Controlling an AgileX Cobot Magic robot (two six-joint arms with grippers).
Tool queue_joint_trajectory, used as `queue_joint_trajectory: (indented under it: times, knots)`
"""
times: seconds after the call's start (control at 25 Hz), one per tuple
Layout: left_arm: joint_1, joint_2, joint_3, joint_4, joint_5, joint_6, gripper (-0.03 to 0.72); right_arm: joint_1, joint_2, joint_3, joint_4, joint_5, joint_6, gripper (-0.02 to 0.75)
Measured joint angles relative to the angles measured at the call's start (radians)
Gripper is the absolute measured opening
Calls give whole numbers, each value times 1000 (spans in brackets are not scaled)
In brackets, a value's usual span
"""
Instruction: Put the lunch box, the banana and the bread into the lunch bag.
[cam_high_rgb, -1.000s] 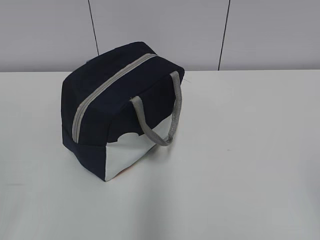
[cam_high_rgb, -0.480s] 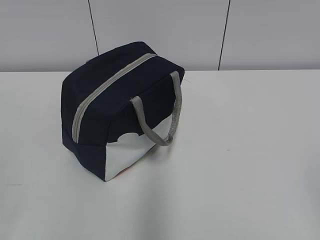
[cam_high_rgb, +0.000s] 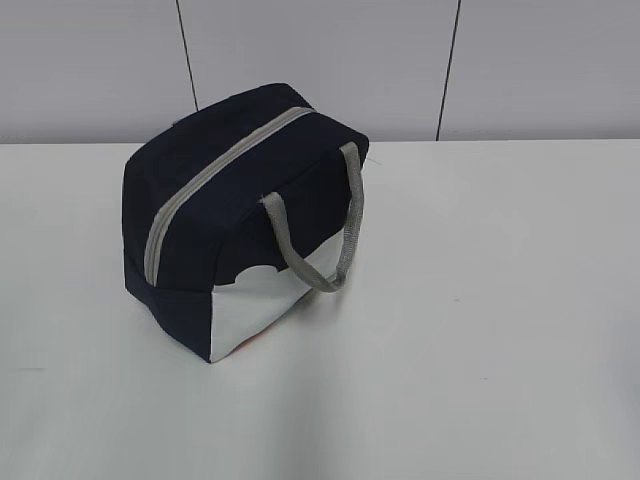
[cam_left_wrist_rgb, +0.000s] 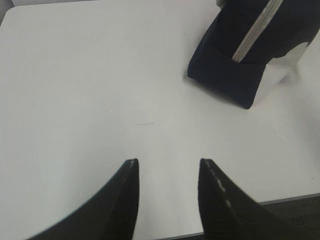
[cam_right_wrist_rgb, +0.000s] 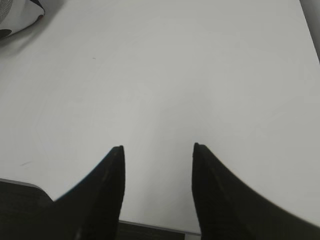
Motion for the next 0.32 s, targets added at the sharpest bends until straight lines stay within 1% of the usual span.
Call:
queue_joint_trajectory:
  times: [0.32]
  knots:
    - [0, 0, 0, 0, 0, 0, 298, 0, 0, 0, 0, 0, 0, 346]
